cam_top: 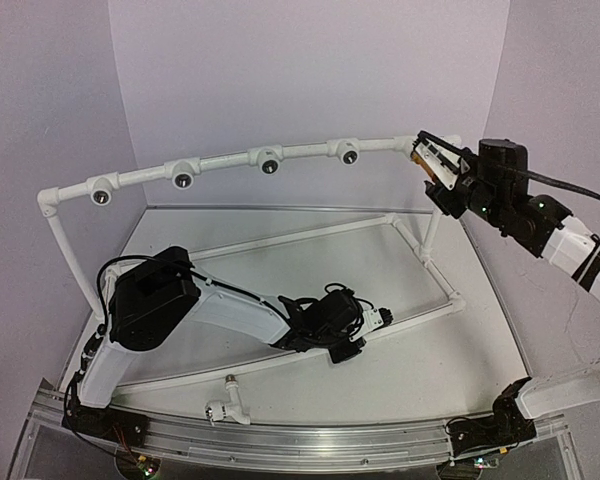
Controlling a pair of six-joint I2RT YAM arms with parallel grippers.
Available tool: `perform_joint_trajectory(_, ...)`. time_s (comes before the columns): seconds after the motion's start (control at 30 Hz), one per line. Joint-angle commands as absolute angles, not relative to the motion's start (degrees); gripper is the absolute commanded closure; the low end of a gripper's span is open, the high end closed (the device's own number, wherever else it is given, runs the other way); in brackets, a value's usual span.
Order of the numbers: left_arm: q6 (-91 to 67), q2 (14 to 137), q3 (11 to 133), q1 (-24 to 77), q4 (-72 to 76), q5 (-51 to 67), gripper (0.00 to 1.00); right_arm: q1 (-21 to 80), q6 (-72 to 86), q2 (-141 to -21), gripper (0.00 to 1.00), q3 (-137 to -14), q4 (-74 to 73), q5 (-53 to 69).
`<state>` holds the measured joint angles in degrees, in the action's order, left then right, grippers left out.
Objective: Install the water faucets
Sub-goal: Screw the water faucet onto the adaptor.
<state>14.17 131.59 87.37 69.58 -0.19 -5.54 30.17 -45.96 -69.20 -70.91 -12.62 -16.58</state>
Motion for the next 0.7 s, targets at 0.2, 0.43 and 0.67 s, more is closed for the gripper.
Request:
perform_joint_trajectory(0.2,17.0,139.2,84.2,72.5,-17.6,2.5,1.0,32.1,-59.6,-69.0,0.65,-63.4,10.5,-21.1)
perform_joint_trajectory(0.43,17.0,139.3,84.4,72.5,-17.7,2.6,1.0,35.4,-75.7,-72.4,1.0,-59.1,23.2,-26.6)
perform_joint_trajectory(0.67,17.1,139.1,84.2,72.5,-17.7,2.7,1.0,39.4,-115.1,-80.7,1.0,-52.4,52.3,-29.7)
